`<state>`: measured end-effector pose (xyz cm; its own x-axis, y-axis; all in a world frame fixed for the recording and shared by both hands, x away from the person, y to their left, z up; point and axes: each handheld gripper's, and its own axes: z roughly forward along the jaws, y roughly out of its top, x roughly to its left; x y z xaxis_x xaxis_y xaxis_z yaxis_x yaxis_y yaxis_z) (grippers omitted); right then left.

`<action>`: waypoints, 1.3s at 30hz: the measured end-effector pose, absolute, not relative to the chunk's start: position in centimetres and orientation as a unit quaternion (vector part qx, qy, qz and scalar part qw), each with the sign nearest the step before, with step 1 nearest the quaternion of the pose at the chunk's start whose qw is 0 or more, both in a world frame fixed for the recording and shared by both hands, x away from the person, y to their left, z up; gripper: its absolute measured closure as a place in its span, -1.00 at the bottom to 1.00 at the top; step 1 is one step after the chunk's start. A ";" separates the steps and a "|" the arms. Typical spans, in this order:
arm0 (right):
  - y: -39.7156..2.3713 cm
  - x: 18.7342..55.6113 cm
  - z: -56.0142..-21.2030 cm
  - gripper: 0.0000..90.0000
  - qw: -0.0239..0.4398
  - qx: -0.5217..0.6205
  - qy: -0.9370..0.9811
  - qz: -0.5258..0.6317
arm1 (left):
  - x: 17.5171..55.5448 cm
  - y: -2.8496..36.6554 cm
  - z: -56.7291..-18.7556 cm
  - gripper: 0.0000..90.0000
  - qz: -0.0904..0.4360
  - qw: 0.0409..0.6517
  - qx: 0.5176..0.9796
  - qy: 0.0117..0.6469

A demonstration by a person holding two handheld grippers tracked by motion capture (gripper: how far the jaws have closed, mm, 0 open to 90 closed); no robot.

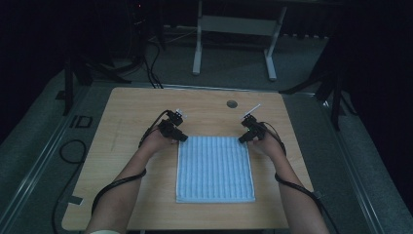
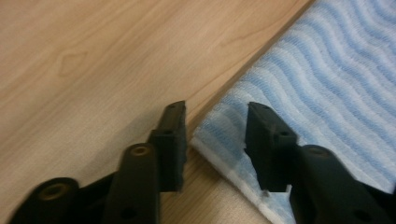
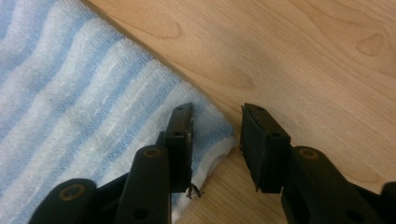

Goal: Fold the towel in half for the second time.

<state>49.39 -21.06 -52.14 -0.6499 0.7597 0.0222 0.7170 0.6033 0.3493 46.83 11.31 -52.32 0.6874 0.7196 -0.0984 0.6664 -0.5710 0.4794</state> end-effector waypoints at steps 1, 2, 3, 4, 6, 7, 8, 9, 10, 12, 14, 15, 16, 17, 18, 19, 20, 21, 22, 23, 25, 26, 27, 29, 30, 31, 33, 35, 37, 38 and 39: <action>-21.1 49.4 -52.1 0.51 0.060 0.414 0.893 0.167 | 46.9 11.2 -52.5 0.37 0.057 0.239 0.888 0.390; -21.1 49.4 -52.2 0.57 0.055 0.414 0.893 0.169 | 46.9 11.2 -52.7 0.42 0.054 0.240 0.886 0.392; -21.1 49.4 -52.2 0.64 0.052 0.414 0.893 0.170 | 46.9 11.1 -52.8 0.46 0.053 0.243 0.885 0.394; -21.1 49.4 -52.1 0.72 0.047 0.414 0.893 0.171 | 46.8 11.1 -52.9 0.50 0.047 0.247 0.884 0.394; -21.0 49.4 -52.1 0.83 0.046 0.408 0.896 0.171 | 46.7 11.0 -53.1 0.68 0.046 0.252 0.885 0.389; -20.9 49.3 -52.0 0.87 0.048 0.406 0.897 0.170 | 46.7 11.0 -53.0 0.79 0.046 0.257 0.883 0.390; -20.9 49.2 -52.0 0.89 0.052 0.404 0.897 0.169 | 46.6 11.0 -52.9 0.85 0.052 0.261 0.881 0.392; -20.8 49.2 -51.9 0.90 0.056 0.403 0.898 0.169 | 46.6 11.0 -52.8 0.88 0.057 0.263 0.878 0.395; -20.8 49.1 -51.8 0.91 0.059 0.402 0.898 0.168 | 46.5 11.0 -52.5 0.89 0.059 0.267 0.876 0.396; -20.8 49.0 -51.5 0.91 0.063 0.401 0.898 0.172 | 46.3 11.0 -52.0 0.90 0.062 0.278 0.874 0.394; -20.9 48.8 -51.0 0.92 0.067 0.398 0.898 0.178 | 45.9 11.1 -51.3 0.91 0.067 0.285 0.873 0.390; -20.9 48.8 -51.0 0.92 0.067 0.398 0.898 0.178 | 45.9 11.1 -51.3 0.91 0.067 0.285 0.873 0.390; -20.9 48.6 -50.7 0.92 0.067 0.398 0.897 0.183 | 45.5 11.3 -50.6 0.91 0.072 0.293 0.873 0.384; -21.1 48.4 -50.0 0.92 0.072 0.393 0.896 0.196 | 45.4 11.4 -50.3 0.91 0.070 0.297 0.871 0.385; -21.2 48.2 -49.5 0.92 0.073 0.392 0.894 0.203 | 45.2 11.6 -50.1 0.91 0.065 0.301 0.871 0.383; -21.2 48.0 -49.1 0.92 0.075 0.388 0.894 0.209 | 45.0 11.7 -49.8 0.91 0.072 0.304 0.869 0.383; -21.3 47.8 -48.7 0.92 0.079 0.384 0.894 0.214 | 44.8 11.8 -49.5 0.91 0.071 0.307 0.869 0.382; -21.3 47.5 -48.3 0.92 0.083 0.382 0.894 0.219 | 44.7 12.0 -49.3 0.91 0.068 0.311 0.868 0.380; -21.4 47.2 -47.9 0.92 0.089 0.378 0.894 0.222 | 44.4 12.1 -49.0 0.91 0.075 0.315 0.866 0.380; -21.4 46.8 -47.5 0.92 0.096 0.375 0.894 0.226 | 44.2 12.2 -48.8 0.91 0.073 0.323 0.863 0.381; -21.5 45.9 -46.6 0.91 0.112 0.364 0.893 0.239 | 43.6 12.5 -48.2 0.91 0.075 0.334 0.862 0.375; -21.6 45.4 -46.2 0.92 0.115 0.358 0.893 0.248 | 43.3 12.6 -47.9 0.91 0.076 0.337 0.862 0.371; -21.7 44.9 -45.9 0.92 0.117 0.355 0.893 0.253 | 43.0 12.7 -47.7 0.91 0.072 0.341 0.861 0.370; -21.9 44.0 -45.5 0.92 0.125 0.347 0.893 0.260 | 42.3 12.8 -47.2 0.91 0.080 0.339 0.865 0.361; -22.1 43.5 -45.3 0.92 0.125 0.343 0.893 0.262 | 42.0 12.9 -47.0 0.91 0.081 0.343 0.864 0.358; -22.3 43.1 -45.2 0.92 0.127 0.339 0.894 0.265 | 41.6 13.0 -46.8 0.90 0.080 0.345 0.865 0.355; -22.8 42.3 -44.9 0.92 0.128 0.336 0.893 0.271 | 40.8 13.1 -46.3 0.90 0.080 0.349 0.866 0.348; -23.2 41.5 -44.6 0.92 0.125 0.331 0.892 0.281 | 40.1 13.3 -45.9 0.90 0.075 0.357 0.866 0.341; -23.6 40.6 -44.3 0.92 0.126 0.326 0.890 0.292 | 39.2 13.4 -45.6 0.90 0.078 0.361 0.868 0.332; -23.8 40.1 -44.0 0.92 0.127 0.324 0.889 0.298 | 38.8 13.4 -45.5 0.90 0.075 0.364 0.867 0.331; -24.0 39.5 -43.8 0.92 0.128 0.322 0.887 0.305 | 38.3 13.5 -45.4 0.90 0.074 0.366 0.868 0.327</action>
<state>39.54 -23.97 -43.83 -0.7594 0.6499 -0.0304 0.4942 0.6065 0.6228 38.34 13.47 -45.41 0.7755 0.6216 -0.1103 0.5131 -0.5187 0.6839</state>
